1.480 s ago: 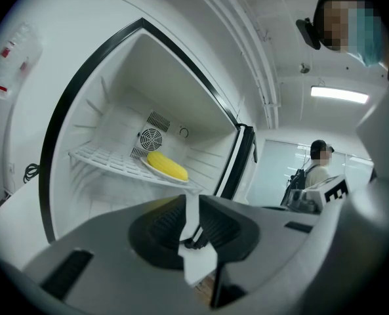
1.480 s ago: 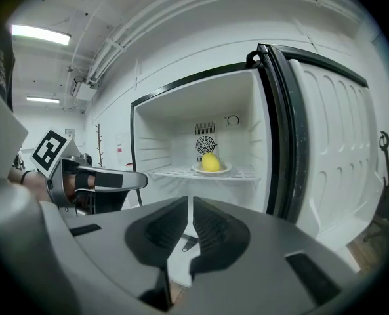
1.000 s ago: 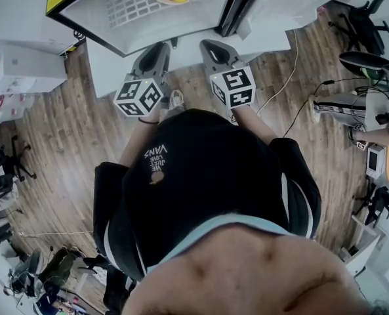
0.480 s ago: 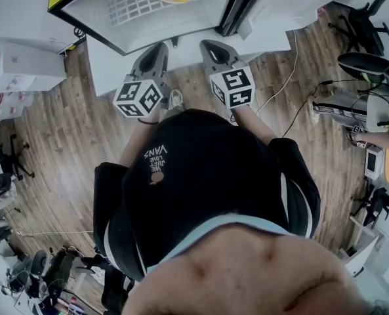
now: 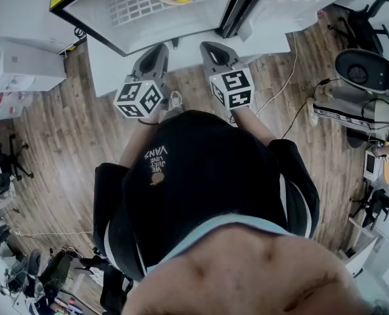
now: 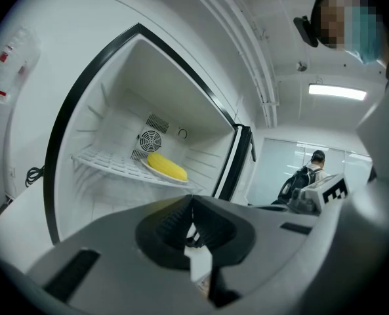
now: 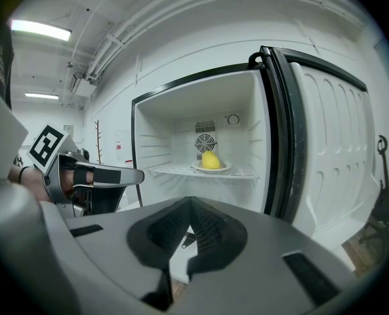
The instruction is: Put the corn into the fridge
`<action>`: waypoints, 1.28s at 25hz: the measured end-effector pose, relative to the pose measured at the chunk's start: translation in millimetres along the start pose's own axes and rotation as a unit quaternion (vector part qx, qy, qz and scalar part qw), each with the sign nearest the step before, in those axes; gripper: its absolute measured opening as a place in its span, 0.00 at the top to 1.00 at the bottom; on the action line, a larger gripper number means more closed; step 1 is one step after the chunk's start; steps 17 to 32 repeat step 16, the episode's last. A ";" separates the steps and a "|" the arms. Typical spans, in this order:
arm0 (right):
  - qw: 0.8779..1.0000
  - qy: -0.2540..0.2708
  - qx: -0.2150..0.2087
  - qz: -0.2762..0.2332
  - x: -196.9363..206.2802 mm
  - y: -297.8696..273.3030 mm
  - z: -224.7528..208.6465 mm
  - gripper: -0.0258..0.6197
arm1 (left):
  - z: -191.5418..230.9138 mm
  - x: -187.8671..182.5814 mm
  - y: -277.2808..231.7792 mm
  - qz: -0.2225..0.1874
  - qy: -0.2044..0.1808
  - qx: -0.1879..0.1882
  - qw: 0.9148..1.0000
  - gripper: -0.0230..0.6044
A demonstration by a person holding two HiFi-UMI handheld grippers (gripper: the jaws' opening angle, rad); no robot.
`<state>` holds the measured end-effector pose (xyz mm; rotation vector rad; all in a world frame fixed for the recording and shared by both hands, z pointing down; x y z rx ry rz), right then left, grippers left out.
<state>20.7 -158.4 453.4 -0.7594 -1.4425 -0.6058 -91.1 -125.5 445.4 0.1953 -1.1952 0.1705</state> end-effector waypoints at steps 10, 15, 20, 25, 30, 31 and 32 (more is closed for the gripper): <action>1.000 0.000 0.001 0.000 0.1 -2.8 -2.4 0.94 | 3.3 1.5 -2.6 -0.001 0.009 -0.005 1.000 0.93; 1.000 0.000 0.002 -0.001 -2.2 -4.5 -3.7 0.94 | 3.4 -0.4 -4.6 -0.002 0.011 -0.006 1.000 0.93; 1.000 0.000 0.002 -0.001 -2.8 -4.8 -3.6 0.94 | 3.5 -1.0 -4.7 -0.002 0.011 -0.006 1.000 0.93; 1.000 0.000 0.002 -0.001 -2.8 -4.8 -3.6 0.94 | 3.5 -1.0 -4.7 -0.002 0.011 -0.006 1.000 0.93; 1.000 0.000 0.002 -0.001 -2.8 -4.8 -3.6 0.94 | 3.5 -1.0 -4.7 -0.002 0.011 -0.006 1.000 0.93; 1.000 0.000 0.002 -0.001 -2.8 -4.8 -3.6 0.94 | 3.5 -1.0 -4.7 -0.002 0.011 -0.006 1.000 0.93; 1.000 0.000 0.002 -0.001 -2.8 -4.8 -3.6 0.94 | 3.5 -1.0 -4.7 -0.002 0.011 -0.006 1.000 0.93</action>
Point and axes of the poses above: the fingertips, and each gripper's own axes: y backward along the fingers, z to its left, x out of its underside, the point moved 1 cm from there along y, backward along the fingers, and after that the axes turned 11 degrees about -z, right-handed, at the moved point
